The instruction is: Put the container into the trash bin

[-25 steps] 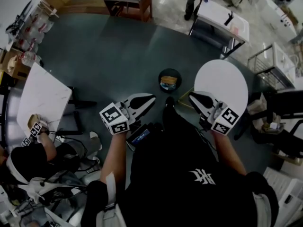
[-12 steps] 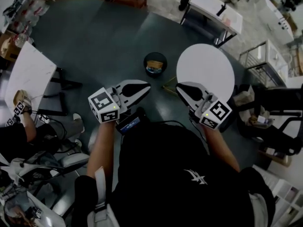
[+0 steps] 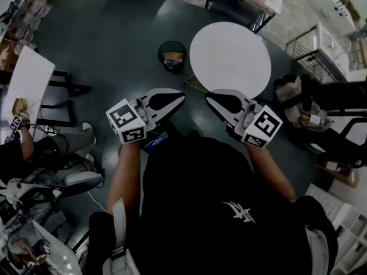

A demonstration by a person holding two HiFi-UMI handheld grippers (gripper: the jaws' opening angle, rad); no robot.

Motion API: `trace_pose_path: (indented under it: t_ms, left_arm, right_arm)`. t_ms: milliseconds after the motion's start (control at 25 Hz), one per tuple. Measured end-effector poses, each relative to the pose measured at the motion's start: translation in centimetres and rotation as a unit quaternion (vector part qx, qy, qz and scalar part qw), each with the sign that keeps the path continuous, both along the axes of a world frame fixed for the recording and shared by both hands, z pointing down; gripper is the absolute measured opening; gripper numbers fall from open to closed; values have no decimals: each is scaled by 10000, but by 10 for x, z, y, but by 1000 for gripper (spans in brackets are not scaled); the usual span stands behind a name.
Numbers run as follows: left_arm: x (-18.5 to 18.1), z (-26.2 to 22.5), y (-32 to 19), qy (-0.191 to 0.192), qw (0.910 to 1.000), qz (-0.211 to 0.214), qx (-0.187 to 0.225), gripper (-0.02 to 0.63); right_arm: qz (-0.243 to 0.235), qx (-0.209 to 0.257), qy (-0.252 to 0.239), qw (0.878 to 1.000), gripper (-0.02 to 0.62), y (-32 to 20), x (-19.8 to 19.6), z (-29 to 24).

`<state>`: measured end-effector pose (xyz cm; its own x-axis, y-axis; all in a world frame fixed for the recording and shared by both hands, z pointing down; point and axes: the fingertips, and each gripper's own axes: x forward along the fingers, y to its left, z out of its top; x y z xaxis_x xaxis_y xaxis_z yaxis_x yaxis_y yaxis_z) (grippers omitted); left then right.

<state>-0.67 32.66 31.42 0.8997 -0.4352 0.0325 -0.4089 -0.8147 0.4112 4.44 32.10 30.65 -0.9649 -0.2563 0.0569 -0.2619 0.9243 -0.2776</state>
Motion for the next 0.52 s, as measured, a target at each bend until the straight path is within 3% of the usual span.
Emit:
trace_pose_path:
  t_ms: [520]
  left_arm:
    - [38,-11,31,-110,9998,162,7,3]
  right_arm:
    - [113,-78,-254,9996,40,35,37,-5]
